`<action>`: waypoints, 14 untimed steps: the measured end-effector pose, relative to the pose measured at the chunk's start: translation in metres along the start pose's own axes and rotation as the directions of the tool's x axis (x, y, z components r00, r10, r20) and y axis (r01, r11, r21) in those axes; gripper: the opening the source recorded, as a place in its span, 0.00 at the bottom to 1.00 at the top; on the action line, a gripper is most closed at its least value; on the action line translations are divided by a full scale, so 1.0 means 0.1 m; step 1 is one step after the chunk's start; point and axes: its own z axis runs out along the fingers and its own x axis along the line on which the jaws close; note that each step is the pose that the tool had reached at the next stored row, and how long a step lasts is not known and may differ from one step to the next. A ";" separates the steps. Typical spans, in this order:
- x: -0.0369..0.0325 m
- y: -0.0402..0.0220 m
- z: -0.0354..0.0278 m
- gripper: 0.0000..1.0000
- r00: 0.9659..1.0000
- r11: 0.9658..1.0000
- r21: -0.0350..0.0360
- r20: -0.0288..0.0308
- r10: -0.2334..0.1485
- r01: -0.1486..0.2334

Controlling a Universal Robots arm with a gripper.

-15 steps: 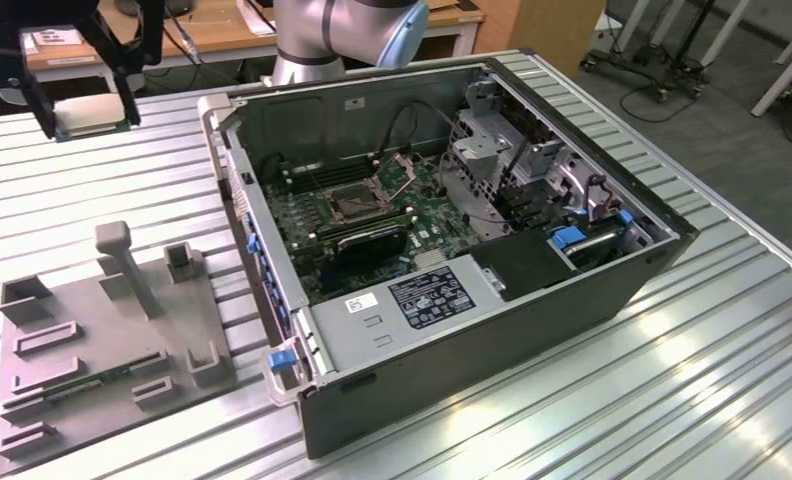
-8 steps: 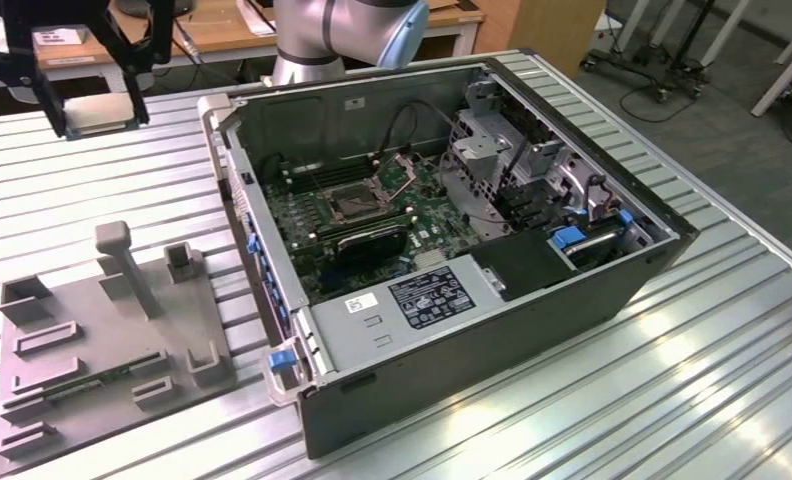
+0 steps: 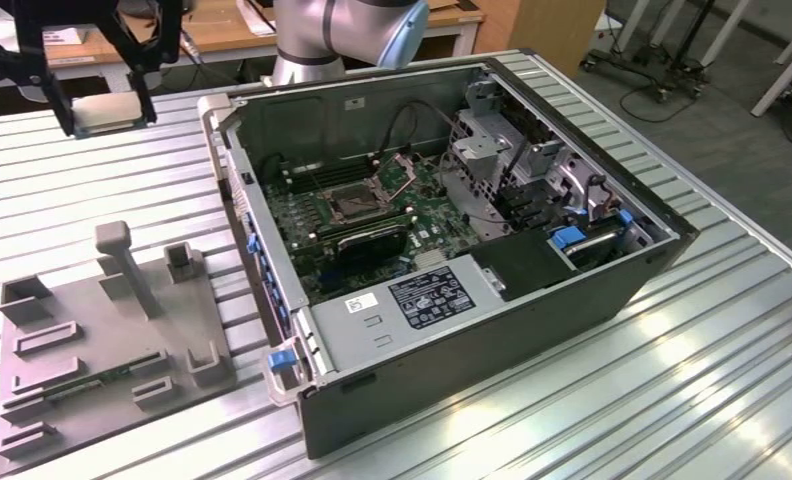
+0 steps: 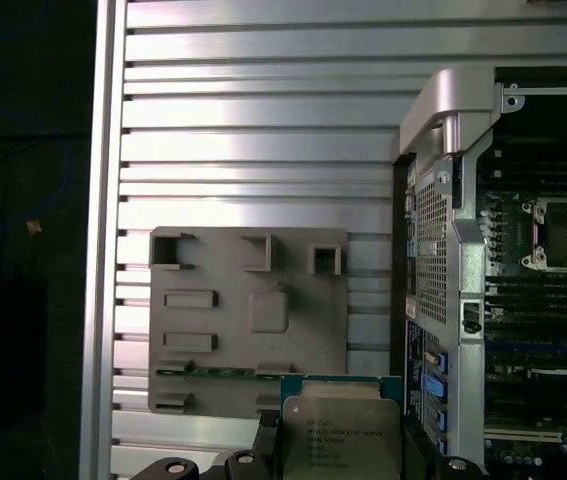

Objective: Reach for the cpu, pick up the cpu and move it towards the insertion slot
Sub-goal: 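Pick up the cpu and move it towards the insertion slot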

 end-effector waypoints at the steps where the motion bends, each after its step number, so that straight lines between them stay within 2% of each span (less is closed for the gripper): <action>1: -0.005 0.000 0.000 0.55 1.000 1.000 0.000 0.000 0.000 0.000; 14: -0.077 -0.001 0.000 0.55 1.000 1.000 0.000 0.000 0.000 0.000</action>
